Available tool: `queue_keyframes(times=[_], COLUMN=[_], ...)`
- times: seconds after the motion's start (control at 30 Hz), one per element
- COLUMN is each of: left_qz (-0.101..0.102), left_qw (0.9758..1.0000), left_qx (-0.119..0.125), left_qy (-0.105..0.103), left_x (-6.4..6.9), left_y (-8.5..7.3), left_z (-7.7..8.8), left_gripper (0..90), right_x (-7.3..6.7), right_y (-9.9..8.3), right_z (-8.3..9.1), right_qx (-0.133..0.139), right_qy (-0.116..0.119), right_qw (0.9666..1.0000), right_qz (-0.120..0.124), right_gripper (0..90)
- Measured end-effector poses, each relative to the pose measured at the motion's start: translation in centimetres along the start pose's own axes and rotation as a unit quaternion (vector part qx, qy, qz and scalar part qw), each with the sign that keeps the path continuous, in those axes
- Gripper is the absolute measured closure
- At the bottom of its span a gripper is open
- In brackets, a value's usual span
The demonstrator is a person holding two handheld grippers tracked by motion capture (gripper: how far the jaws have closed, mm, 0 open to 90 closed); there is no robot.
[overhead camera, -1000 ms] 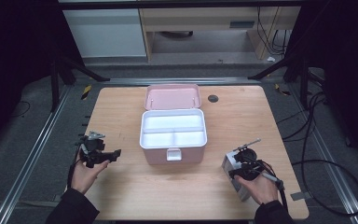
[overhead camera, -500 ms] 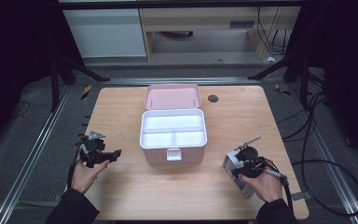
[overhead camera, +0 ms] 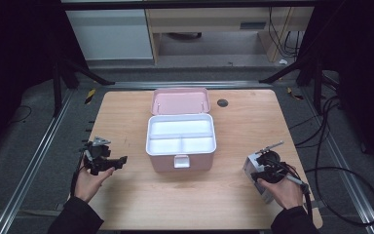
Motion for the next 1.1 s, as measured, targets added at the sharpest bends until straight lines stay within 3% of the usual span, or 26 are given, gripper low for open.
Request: queue_keyframes(times=[0.17,0.2,0.23,0.27,0.3,0.33,0.37,0.4,0.43,0.53,0.57,0.6,0.67,0.7,0.73,0.77,0.83,0.87,0.9,1.0,1.1], left_qz=[-0.003,-0.004,-0.004,-0.012,-0.012,-0.017,-0.02,-0.024,-0.028,-0.039,-0.039,-0.045,-0.057,-0.057,-0.067,-0.067,-0.075,-0.079,-0.079,-0.083,-0.076], left_qw=[0.9998,0.9997,0.9997,0.9993,0.9993,0.9989,0.9986,0.9982,0.9977,0.9958,0.9958,0.995,0.9933,0.9933,0.9919,0.9919,0.9909,0.9902,0.9902,0.9915,0.9924], left_qx=[0.019,0.023,0.023,0.031,0.031,0.039,0.046,0.051,0.057,0.076,0.076,0.081,0.089,0.089,0.093,0.093,0.094,0.095,0.095,0.077,0.072], left_qy=[-0.005,-0.011,-0.011,-0.015,-0.015,-0.017,-0.019,-0.021,-0.022,-0.035,-0.035,-0.037,-0.048,-0.048,-0.056,-0.056,-0.06,-0.065,-0.065,-0.065,-0.065], left_x=[0.3,0.7,0.7,1.2,1.2,1.5,1.8,2.0,2.3,3.4,3.4,3.9,5.0,5.0,5.8,5.8,6.5,7.2,7.2,7.8,7.8], left_y=[0.5,0.8,0.8,1.2,1.2,1.4,1.7,2.0,2.3,3.7,3.7,4.1,5.2,5.2,6.0,6.0,6.6,7.1,7.1,7.7,7.8], left_z=[0.5,0.7,0.7,1.0,1.0,1.2,1.5,1.7,2.0,2.7,2.7,2.9,3.1,3.1,3.2,3.2,3.1,2.7,2.7,1.7,1.1], left_gripper=[29.5,30.1,30.9,31.8,33.0,34.1,34.1,35.7,35.7,38.0,38.0,38.0,38.3,38.6,38.9,38.8,38.7,38.8,38.8,38.6,39.2], right_x=[0.0,0.2,0.2,0.3,0.3,0.5,0.5,0.9,0.9,1.5,1.5,1.6,1.3,1.3,0.8,0.6,0.2,-0.5,-0.5,-2.5,-3.4], right_y=[0.2,0.4,0.4,0.7,0.7,1.1,1.1,1.5,1.5,2.5,2.5,2.6,3.7,3.7,4.4,4.8,5.3,6.4,6.4,8.6,9.4], right_z=[0.2,0.7,0.7,1.3,1.3,2.0,2.0,2.9,2.9,4.8,4.8,5.2,6.4,6.4,6.9,7.1,7.2,7.4,7.4,7.5,7.1], right_qx=[0.015,0.039,0.039,0.061,0.061,0.085,0.085,0.108,0.108,0.167,0.167,0.181,0.221,0.221,0.243,0.25,0.253,0.259,0.259,0.265,0.266], right_qy=[-0.003,-0.011,-0.011,-0.016,-0.016,-0.024,-0.024,-0.026,-0.026,-0.01,-0.01,-0.007,0.014,0.014,0.031,0.038,0.048,0.071,0.071,0.099,0.1], right_qw=[0.9999,0.9991,0.9991,0.9979,0.9979,0.9958,0.9958,0.9931,0.9931,0.9837,0.9837,0.9811,0.973,0.973,0.9671,0.9651,0.9641,0.9612,0.9612,0.9584,0.9584], right_qz=[-0.004,-0.009,-0.009,-0.018,-0.018,-0.026,-0.026,-0.036,-0.036,-0.065,-0.065,-0.068,-0.066,-0.066,-0.069,-0.068,-0.067,-0.064,-0.064,-0.039,-0.029], right_gripper=[38.2,35.3,35.3,33.5,33.5,33.4,33.4,33.1,33.1,31.9,31.9,31.9,32.3,32.3,32.0,32.1,32.0,31.8,31.8,32.4,33.5])
Point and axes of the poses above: each handheld gripper's, and its own axes: z roughly backward along the jaws, y roughly out of its top, x roughly to its right, the point moved 2 cm from there along -z, roughly forward along the jaws, and after that the axes turned 15 degrees about -y, right-handed, at the moved point
